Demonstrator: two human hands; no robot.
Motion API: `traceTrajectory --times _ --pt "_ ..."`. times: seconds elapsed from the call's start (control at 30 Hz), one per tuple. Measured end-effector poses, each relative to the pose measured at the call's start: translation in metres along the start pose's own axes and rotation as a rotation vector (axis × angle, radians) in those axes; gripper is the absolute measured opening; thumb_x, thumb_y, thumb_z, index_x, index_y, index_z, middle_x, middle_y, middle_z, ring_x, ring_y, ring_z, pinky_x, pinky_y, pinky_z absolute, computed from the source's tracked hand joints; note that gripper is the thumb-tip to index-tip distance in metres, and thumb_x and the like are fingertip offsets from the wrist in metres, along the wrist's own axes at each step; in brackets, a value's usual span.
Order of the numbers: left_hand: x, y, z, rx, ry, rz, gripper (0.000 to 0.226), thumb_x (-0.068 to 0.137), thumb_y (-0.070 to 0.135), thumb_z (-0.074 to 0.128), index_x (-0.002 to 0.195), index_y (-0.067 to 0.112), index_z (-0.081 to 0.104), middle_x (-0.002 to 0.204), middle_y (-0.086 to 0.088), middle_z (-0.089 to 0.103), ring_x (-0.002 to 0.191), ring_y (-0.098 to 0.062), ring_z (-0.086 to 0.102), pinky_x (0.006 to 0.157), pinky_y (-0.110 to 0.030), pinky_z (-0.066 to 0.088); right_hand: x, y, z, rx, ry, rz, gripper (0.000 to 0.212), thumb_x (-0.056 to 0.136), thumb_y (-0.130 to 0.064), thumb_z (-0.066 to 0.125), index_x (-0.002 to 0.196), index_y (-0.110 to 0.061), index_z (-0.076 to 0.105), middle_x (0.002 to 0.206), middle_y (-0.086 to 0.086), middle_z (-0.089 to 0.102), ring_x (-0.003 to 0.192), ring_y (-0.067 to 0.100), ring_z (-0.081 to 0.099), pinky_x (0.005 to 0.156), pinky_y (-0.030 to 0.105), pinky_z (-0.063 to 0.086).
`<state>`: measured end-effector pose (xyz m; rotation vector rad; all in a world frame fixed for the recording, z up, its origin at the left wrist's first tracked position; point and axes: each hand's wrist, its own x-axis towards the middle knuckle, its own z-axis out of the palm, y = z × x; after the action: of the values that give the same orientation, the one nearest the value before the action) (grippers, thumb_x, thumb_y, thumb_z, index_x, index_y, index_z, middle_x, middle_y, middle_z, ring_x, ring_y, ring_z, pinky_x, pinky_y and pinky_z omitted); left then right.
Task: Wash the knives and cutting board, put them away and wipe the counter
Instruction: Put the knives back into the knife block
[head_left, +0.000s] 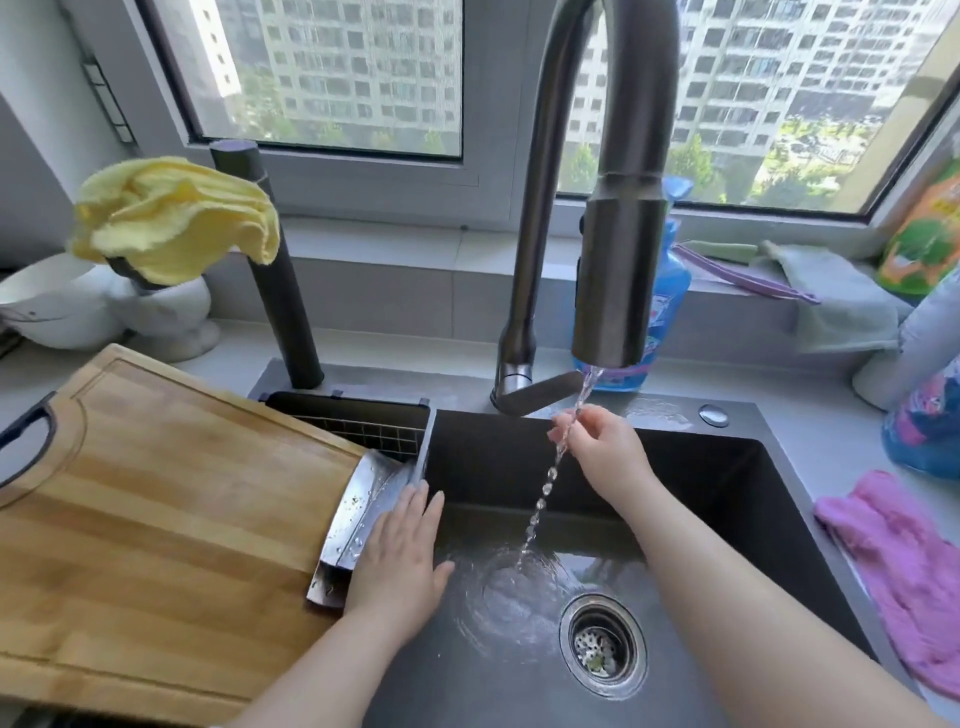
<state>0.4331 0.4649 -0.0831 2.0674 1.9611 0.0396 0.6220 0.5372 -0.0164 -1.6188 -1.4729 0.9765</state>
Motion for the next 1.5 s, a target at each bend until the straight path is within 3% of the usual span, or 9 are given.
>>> traceTrajectory --times 0.27,0.63,0.8,0.93,1.07,1.2,1.3,1.4,1.5 --pt "0.003 -0.002 0.003 -0.058 0.015 -0.073 0.068 0.098 0.036 0.028 0.144 0.018 -0.019 0.152 0.002 -0.025 0.141 -0.013 -0.018 0.112 -0.026 -0.010 0.046 -0.007 0.009 0.087 0.056 0.062 0.031 0.097 -0.019 0.043 0.073 -0.010 0.061 0.085 0.014 0.067 0.087 0.030 0.063 0.086 0.037 0.052" --pt "0.000 -0.006 0.003 -0.188 0.078 -0.042 0.061 0.097 0.035 0.032 0.146 0.026 -0.005 0.154 0.007 -0.014 0.143 -0.011 -0.007 0.115 -0.026 -0.002 0.033 -0.017 0.008 0.241 0.042 0.125 0.017 0.096 -0.016 0.044 0.101 -0.008 0.059 0.079 0.000 0.062 0.070 0.009 0.057 0.068 0.019 0.047" --pt "-0.012 -0.018 -0.008 -0.387 0.181 0.018 0.054 0.091 0.045 0.036 0.141 0.026 0.028 0.152 0.011 0.015 0.140 -0.004 0.009 0.111 -0.018 0.008 0.014 -0.012 0.011 0.191 -0.073 0.175 0.012 0.096 -0.012 0.045 0.102 -0.012 0.055 0.081 0.002 0.061 0.071 0.014 0.057 0.073 0.025 0.051" --pt "-0.040 -0.055 -0.026 -0.483 0.307 -0.004 0.086 0.061 0.061 0.015 0.122 0.019 0.056 0.134 0.010 0.044 0.126 0.005 0.020 0.104 -0.016 0.010 -0.010 -0.006 0.023 0.196 -0.074 0.235 0.014 0.096 -0.008 0.044 0.102 -0.009 0.057 0.077 0.003 0.061 0.066 0.015 0.055 0.067 0.024 0.050" --pt "-0.068 -0.108 -0.048 -0.276 0.363 -0.117 0.047 0.089 0.042 0.040 0.127 0.017 0.053 0.138 0.003 0.047 0.137 -0.011 0.028 0.112 -0.026 0.013 -0.042 -0.017 0.050 0.151 -0.132 0.236 0.013 0.095 -0.006 0.044 0.100 -0.010 0.056 0.077 0.002 0.061 0.065 0.012 0.055 0.061 0.017 0.050" --pt "-0.092 -0.149 -0.039 -0.112 0.241 -0.160 0.042 0.095 0.031 0.041 0.137 0.026 0.038 0.150 0.010 0.026 0.142 -0.008 0.012 0.115 -0.027 0.002 -0.073 -0.036 0.098 -0.028 -0.228 0.159 0.021 0.092 -0.011 0.047 0.111 -0.009 0.057 0.091 0.004 0.065 0.074 0.014 0.058 0.065 0.022 0.047" --pt "-0.101 -0.160 -0.035 0.075 0.189 -0.058 0.050 0.074 0.034 0.072 0.121 0.023 0.058 0.139 0.002 0.045 0.135 -0.014 0.025 0.110 -0.030 0.015 -0.100 -0.044 0.138 -0.459 -0.295 0.031 0.019 0.092 -0.021 0.049 0.107 -0.013 0.057 0.103 0.005 0.062 0.098 0.021 0.057 0.074 0.025 0.040" --pt "-0.105 -0.166 -0.031 0.193 0.193 0.011 0.042 0.088 0.036 0.046 0.128 0.023 0.052 0.143 0.002 0.038 0.137 -0.020 0.030 0.114 -0.036 0.016 -0.123 -0.047 0.168 -1.029 -0.123 -0.319 0.016 0.081 -0.028 0.063 0.080 -0.013 0.057 0.092 0.009 0.064 0.093 0.024 0.057 0.073 0.026 0.044" --pt "-0.106 -0.176 -0.024 0.193 0.085 0.048 0.046 0.073 0.038 0.037 0.090 0.017 0.075 0.106 -0.008 0.070 0.101 -0.026 0.066 0.099 -0.040 0.034 -0.136 -0.040 0.195 -1.188 -0.300 -0.143 0.034 0.096 -0.027 0.041 0.122 -0.006 0.045 0.122 0.010 0.051 0.113 0.026 0.044 0.090 0.030 0.038"
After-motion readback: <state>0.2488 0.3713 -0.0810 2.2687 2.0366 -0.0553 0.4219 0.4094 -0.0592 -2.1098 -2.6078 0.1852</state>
